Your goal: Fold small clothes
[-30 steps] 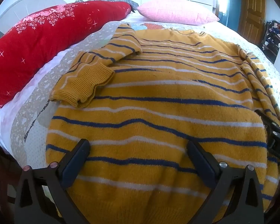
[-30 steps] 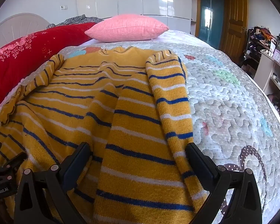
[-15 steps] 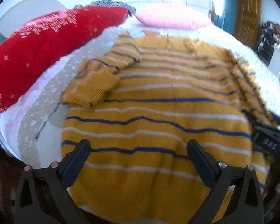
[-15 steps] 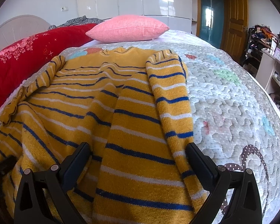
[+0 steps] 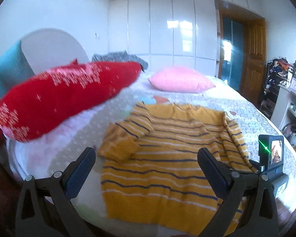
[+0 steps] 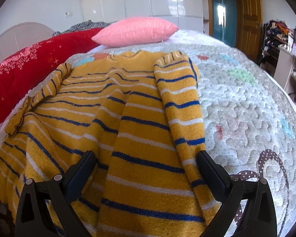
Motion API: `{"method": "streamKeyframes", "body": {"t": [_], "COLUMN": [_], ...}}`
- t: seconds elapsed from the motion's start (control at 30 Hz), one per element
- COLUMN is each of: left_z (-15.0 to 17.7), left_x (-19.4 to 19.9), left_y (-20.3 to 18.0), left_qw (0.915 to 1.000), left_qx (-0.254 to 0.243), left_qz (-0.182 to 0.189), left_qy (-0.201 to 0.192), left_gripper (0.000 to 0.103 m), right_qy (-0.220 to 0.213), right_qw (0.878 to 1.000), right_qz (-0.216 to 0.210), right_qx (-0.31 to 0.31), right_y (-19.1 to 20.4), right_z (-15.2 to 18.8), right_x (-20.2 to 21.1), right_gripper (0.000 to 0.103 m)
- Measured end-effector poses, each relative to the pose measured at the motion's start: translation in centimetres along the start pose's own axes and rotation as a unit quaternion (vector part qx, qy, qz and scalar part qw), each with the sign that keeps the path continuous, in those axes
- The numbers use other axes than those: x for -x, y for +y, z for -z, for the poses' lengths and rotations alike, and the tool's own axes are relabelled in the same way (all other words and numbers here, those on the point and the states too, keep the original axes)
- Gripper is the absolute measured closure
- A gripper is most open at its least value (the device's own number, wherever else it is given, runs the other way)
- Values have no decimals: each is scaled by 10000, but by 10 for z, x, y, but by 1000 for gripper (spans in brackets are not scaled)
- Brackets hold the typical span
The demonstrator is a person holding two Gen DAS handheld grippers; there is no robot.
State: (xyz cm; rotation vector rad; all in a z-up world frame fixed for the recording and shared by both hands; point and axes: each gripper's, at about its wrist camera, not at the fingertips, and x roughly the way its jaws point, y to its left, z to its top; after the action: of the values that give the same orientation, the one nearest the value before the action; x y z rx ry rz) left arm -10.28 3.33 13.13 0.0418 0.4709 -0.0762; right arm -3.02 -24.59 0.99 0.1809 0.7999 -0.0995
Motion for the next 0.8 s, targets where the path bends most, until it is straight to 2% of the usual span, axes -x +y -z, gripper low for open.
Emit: {"method": "streamKeyframes", "body": {"t": [0.13, 0.3, 0.37, 0.4, 0.47, 0.5, 0.53, 0.57, 0.63, 0.7, 0.8], "left_z": [-2, 1, 4, 5, 5, 5, 5, 5, 9, 15, 23], "left_x": [6, -4, -8, -8, -7, -5, -5, -5, -8, -13, -20], "left_y": [8, 19, 21, 21, 25, 29, 30, 34, 39, 42, 43], "left_qw": [9996, 9994, 9989, 9988, 9988, 9989, 9990, 9989, 9985, 9979, 9968], "left_qx": [-117, 108, 143, 135, 126, 148, 168, 197, 230, 231, 229], "left_qz": [-234, 72, 112, 116, 109, 75, 50, 25, -20, -33, -50], "left_qy": [-124, 310, 433, 460, 460, 432, 422, 432, 496, 602, 764], "left_gripper": [0, 0, 0, 0, 0, 0, 0, 0, 0, 0, 0], "right_qy": [304, 415, 461, 523, 357, 150, -59, -264, -316, -195, 54], "right_qw": [9995, 9960, 9956, 9964, 9993, 9995, 9985, 9974, 9968, 9962, 9956], "right_qz": [40, 645, 599, 446, -12, -256, -388, -303, -91, -80, -242], "right_qx": [113, 456, 547, 497, 127, -133, -371, -597, -727, -839, -909], "right_y": [1, 19, 19, 16, -4, -18, -34, -54, -75, -97, -102], "right_z": [-3, 0, -2, -6, -17, -23, -27, -32, -36, -31, -19], "right_x": [0, -4, -3, -2, 19, 36, 52, 72, 85, 89, 77], "right_gripper": [0, 0, 0, 3, 36, 38, 36, 32, 22, 22, 22]}}
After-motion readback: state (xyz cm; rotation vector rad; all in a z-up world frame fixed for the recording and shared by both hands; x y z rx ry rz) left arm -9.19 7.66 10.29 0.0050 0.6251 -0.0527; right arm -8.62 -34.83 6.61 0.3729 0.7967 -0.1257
